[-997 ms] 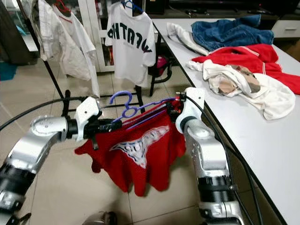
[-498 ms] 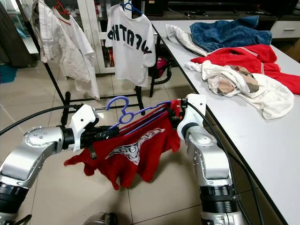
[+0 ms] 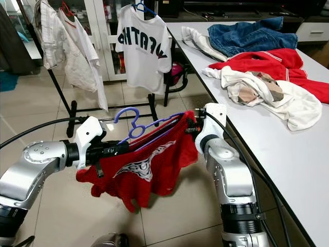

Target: Hang hanger

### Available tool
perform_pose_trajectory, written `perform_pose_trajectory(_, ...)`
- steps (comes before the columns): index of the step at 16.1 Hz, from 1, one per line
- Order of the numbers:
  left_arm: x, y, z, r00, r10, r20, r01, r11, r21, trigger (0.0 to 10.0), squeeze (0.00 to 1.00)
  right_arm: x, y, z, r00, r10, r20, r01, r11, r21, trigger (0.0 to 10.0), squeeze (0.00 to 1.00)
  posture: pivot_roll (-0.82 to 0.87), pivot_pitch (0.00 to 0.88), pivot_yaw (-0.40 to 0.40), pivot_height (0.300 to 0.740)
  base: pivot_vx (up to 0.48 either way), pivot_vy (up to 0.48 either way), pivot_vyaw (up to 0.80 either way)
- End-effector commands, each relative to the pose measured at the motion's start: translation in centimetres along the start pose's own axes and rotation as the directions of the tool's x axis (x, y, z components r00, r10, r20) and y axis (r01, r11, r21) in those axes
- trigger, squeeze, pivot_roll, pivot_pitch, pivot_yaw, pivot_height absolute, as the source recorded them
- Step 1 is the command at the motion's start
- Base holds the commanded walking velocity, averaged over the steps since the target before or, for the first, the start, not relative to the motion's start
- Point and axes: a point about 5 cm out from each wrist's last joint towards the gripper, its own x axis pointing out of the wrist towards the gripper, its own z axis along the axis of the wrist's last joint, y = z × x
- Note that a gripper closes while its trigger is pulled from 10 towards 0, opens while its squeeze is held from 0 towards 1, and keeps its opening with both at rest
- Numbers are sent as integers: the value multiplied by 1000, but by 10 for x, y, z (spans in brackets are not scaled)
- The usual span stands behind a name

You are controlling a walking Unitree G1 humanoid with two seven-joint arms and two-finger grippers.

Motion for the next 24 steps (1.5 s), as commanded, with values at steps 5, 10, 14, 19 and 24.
perform_pose_trajectory(5, -2, 7, 7, 998, -45, 48, 43, 998, 44, 0, 0, -8, 0, 2, 999, 54, 4, -54, 998, 30, 10000, 1000, 4, 0, -8, 740, 0, 0, 0)
perform_pose_trajectory(10, -9, 8, 5, 983, -174, 52, 171, 983, 66, 0, 0, -24, -3, -9, 988, 151, -40, -150, 988, 32, 10000, 1000, -8, 0, 10, 740, 0, 0, 0)
perform_pose_trajectory(14, -6, 8, 2, 980, -194, 38, 191, 979, 79, 0, 0, -25, -5, -8, 990, 133, -43, -131, 990, 44, 10000, 1000, -10, 0, 9, 740, 0, 0, 0)
perform_pose_trajectory(19, -5, 10, 0, 982, -188, 23, 185, 979, 90, 0, 0, -20, -10, -6, 996, 78, -46, -75, 995, 60, 8549, 0, -8, 0, 8, 740, 0, 0, 0)
perform_pose_trajectory(24, -4, 12, -1, 985, -173, 16, 171, 981, 92, 0, 0, -19, -11, -8, 996, 59, -60, -55, 996, 64, 0, 0, -8, 0, 10, 740, 0, 0, 0)
